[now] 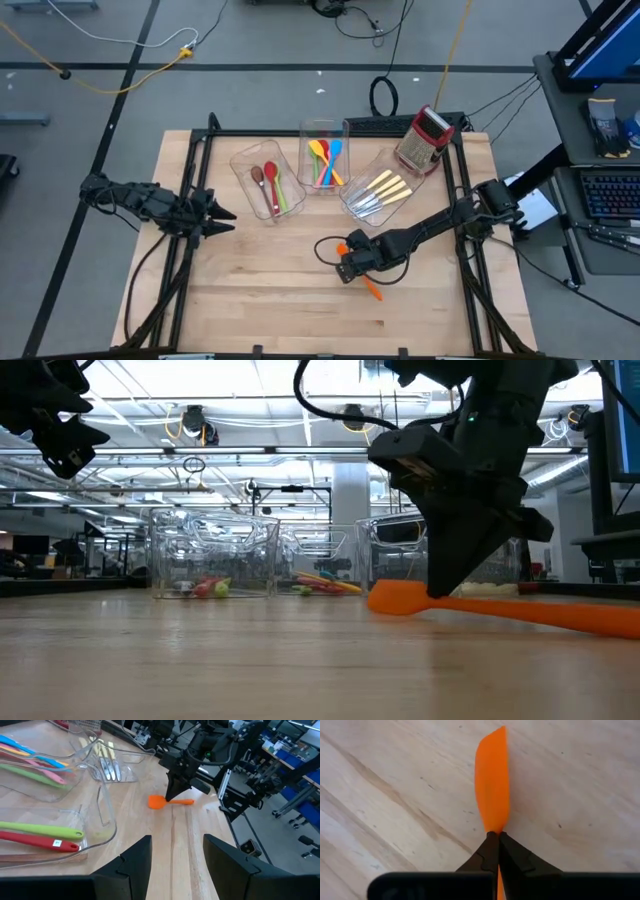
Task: Pick & Place Kitchen Items
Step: Put the orange spatula into the middle transparent bin
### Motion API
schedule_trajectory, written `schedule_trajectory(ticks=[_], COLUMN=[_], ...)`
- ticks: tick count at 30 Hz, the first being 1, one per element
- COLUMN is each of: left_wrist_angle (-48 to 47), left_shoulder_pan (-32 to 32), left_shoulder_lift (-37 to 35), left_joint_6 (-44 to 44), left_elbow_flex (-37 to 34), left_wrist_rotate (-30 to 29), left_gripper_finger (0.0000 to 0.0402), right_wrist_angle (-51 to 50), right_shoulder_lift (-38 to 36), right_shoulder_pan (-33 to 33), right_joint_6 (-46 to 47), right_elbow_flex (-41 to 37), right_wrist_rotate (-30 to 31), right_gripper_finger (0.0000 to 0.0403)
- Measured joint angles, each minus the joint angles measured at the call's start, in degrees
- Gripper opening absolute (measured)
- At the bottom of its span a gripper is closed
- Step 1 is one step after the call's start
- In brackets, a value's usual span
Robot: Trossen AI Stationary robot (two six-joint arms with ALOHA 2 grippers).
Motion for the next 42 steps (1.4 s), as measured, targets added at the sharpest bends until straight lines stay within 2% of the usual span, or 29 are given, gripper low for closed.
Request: schedule_trajectory(ticks=[6,16,26,30,38,42], left_wrist_angle=[1.8,14.2,15.0,14.9,14.6,14.4], left_shoulder_pan=[0.0,0.0,0.0,0.0,0.0,0.0], left_shoulder_lift=[0.0,0.0,0.0,0.0,0.0,0.0], left_joint_6=[0.0,1.5,1.3,1.2,2.0,2.8], left_elbow_flex=[0.0,0.0,0.0,0.0,0.0,0.0], left_wrist_rotate=[-1.3,-5.8,-5.8,-5.7,-5.3,-5.3], left_gripper_finger=[0.0179,0.0179,0.0179,0.0179,0.0180,0.0180], right_wrist_angle=[2.7,8.0,9.6,9.8,5.2,6.1], right_shoulder_lift=[0.2,-0.2,0.0,-0.1,-4.1,-6.5], right_shoulder_pan=[-0.5,-0.5,-0.4,-0.4,-0.6,-0.9], right_joint_6=[-0.7,0.6,-6.7,-9.5,-8.1,-7.3], right_elbow_flex=[-2.0,-5.9,-6.1,-6.1,-6.3,-6.2], right_wrist_rotate=[-0.9,-1.6,-1.2,-1.3,-1.5,-1.2], right_gripper_finger=[0.0002,0.0001,0.0005,0.0037,0.0147,0.0192])
